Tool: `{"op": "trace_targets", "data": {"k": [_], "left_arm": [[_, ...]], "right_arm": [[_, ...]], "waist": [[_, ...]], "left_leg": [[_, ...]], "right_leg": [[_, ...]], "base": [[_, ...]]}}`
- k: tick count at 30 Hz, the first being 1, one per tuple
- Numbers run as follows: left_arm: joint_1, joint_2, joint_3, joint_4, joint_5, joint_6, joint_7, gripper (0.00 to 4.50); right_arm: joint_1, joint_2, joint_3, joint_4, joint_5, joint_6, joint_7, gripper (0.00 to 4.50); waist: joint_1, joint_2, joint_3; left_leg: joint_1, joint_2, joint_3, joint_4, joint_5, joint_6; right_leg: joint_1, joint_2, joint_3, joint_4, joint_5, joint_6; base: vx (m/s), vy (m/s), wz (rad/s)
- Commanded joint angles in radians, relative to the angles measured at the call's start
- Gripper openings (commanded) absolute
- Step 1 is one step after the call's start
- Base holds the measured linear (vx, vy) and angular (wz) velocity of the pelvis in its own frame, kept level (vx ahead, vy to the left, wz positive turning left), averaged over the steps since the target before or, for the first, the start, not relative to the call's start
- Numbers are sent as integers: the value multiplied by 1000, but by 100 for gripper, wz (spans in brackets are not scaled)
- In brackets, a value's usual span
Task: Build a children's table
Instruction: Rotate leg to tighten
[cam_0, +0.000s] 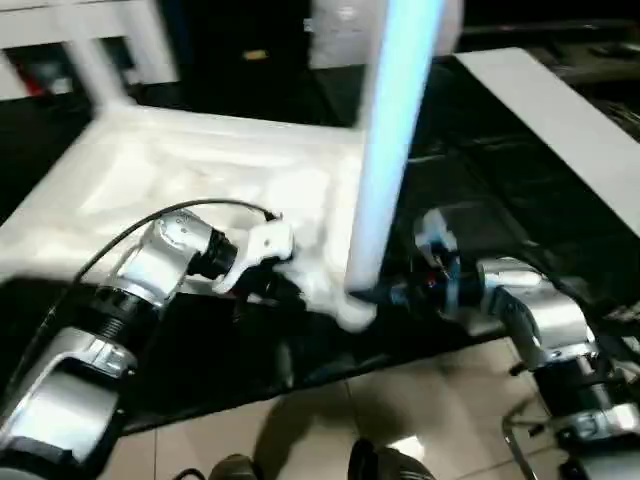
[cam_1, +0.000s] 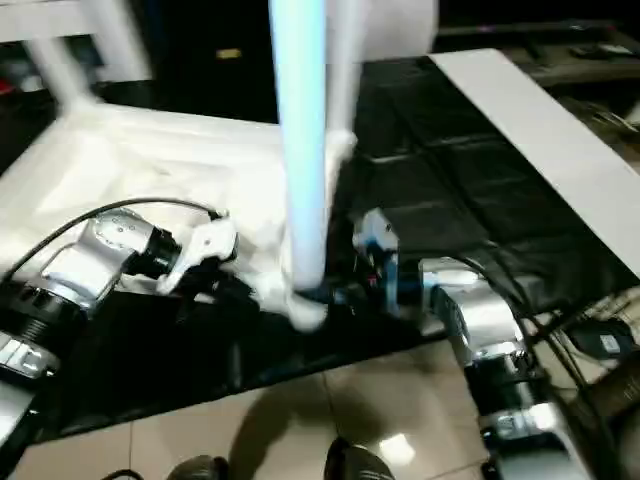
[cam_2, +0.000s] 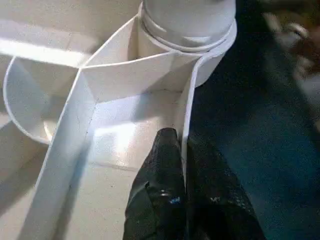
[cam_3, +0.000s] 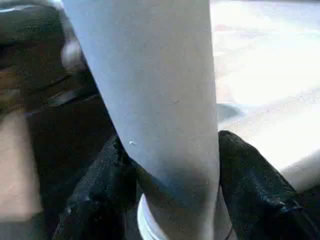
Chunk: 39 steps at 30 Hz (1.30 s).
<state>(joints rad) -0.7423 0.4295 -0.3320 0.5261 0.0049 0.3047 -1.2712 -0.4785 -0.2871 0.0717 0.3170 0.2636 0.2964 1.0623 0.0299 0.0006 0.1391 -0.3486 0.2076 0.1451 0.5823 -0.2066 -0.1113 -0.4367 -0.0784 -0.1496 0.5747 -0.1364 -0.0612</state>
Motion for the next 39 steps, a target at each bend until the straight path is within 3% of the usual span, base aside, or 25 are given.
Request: {"op": "trace_targets", "data": {"k": [1,2,5,10,11,12,16,17,20,24,27,31,32,33,34,35,37,39], "left_arm": [[22,-103,44,-43,-22,123,163,0],[17,-132,56,-45,-20,155,206,0],[-12,-204,89,-13,-18,174,329,0],[-66,-274,104,46,-9,141,436,0],[-86,-296,104,57,9,125,464,0],[-90,-301,105,57,15,125,468,0],[-94,-294,96,61,33,94,460,0],[-93,-271,82,75,43,57,440,0],[-93,-243,64,98,49,0,403,0],[-106,-202,49,173,71,-136,343,0],[-121,-176,36,231,82,-260,278,0],[-160,-163,31,315,97,-347,261,0],[-170,-162,33,337,93,-365,249,0],[-173,-162,34,344,91,-371,244,0],[-174,-166,47,348,70,-362,223,0],[-169,-172,63,337,43,-336,203,0],[-150,-184,96,308,-4,-287,180,0],[-118,-191,122,258,-36,-238,191,44]], "right_arm": [[9,103,26,7,-34,13,-175,209],[5,134,16,20,-47,8,-242,206],[-18,209,-15,62,-70,6,-411,204],[-69,310,-75,140,-121,-18,-693,204],[-80,348,-96,153,-153,-52,-797,204],[-81,360,-100,152,-167,-69,-827,258],[-75,376,-90,138,-184,-93,-849,283],[-61,370,-92,121,-190,-108,-854,310],[-44,358,-108,94,-182,-127,-863,329],[49,294,-99,-33,-198,-120,-823,366],[137,246,-78,-156,-190,-93,-763,397],[226,211,-74,-291,-180,-61,-734,429],[242,212,-77,-320,-162,-54,-729,440],[247,213,-78,-329,-155,-52,-727,446],[261,215,-76,-361,-138,-44,-728,449],[274,213,-68,-393,-117,-27,-717,449],[291,204,-52,-438,-103,0,-701,449],[296,200,-47,-459,-99,22,-692,450]], "waist": [[4,0,-71],[1,-7,-73],[-3,-1,-72],[-5,4,-71],[-5,6,-74],[-4,9,-76],[0,10,-80],[2,9,-82],[4,6,-85],[8,0,-93],[15,-5,-93],[29,-5,-95],[32,0,-99],[33,-3,-98],[35,5,-105],[35,4,-107],[43,3,-116],[42,1,-118]], "left_leg": [[-18,1,7,-61,-68,68],[-21,-1,7,-61,-57,76],[-19,-1,9,-61,-27,104],[-12,0,9,-64,-56,98],[-12,2,9,-64,-51,98],[-10,4,8,-64,-50,95],[-12,7,8,-64,-30,116],[-12,6,9,-63,-30,122],[-13,6,9,-63,-25,126],[-12,8,10,-60,15,140],[-14,2,12,-59,20,159],[-10,3,13,-61,-14,133],[-9,4,11,-61,-14,128],[-9,6,11,-61,-14,126],[-8,9,9,-60,-9,118],[-8,10,10,-59,-5,119],[-9,13,8,-55,36,127],[-11,11,10,-53,44,133]], "right_leg": [[89,-64,59,-89,-427,-84],[92,-62,59,-88,-414,-84],[88,-59,60,-85,-360,-106],[83,-60,60,-90,-378,-105],[84,-62,62,-88,-363,-105],[84,-63,62,-85,-355,-109],[89,-63,66,-73,-260,-144],[91,-64,66,-73,-252,-147],[94,-65,68,-70,-242,-150],[98,-65,72,-59,-182,-158],[101,-63,70,-66,-191,-135],[97,-64,69,-77,-286,-85],[99,-67,69,-73,-285,-89],[96,-66,69,-73,-277,-90],[99,-68,69,-67,-259,-105],[99,-69,70,-67,-247,-110],[103,-71,72,-52,-159,-146],[103,-70,72,-49,-132,-163]], "base": [[0,0,0],[0,0,0],[0,0,0],[0,0,0],[0,0,0],[0,0,0],[0,0,0],[0,0,0],[0,0,0],[0,0,0],[0,0,0],[0,0,0],[0,0,0],[0,0,0],[0,0,0],[0,0,0],[0,0,0],[0,0,0]]}}
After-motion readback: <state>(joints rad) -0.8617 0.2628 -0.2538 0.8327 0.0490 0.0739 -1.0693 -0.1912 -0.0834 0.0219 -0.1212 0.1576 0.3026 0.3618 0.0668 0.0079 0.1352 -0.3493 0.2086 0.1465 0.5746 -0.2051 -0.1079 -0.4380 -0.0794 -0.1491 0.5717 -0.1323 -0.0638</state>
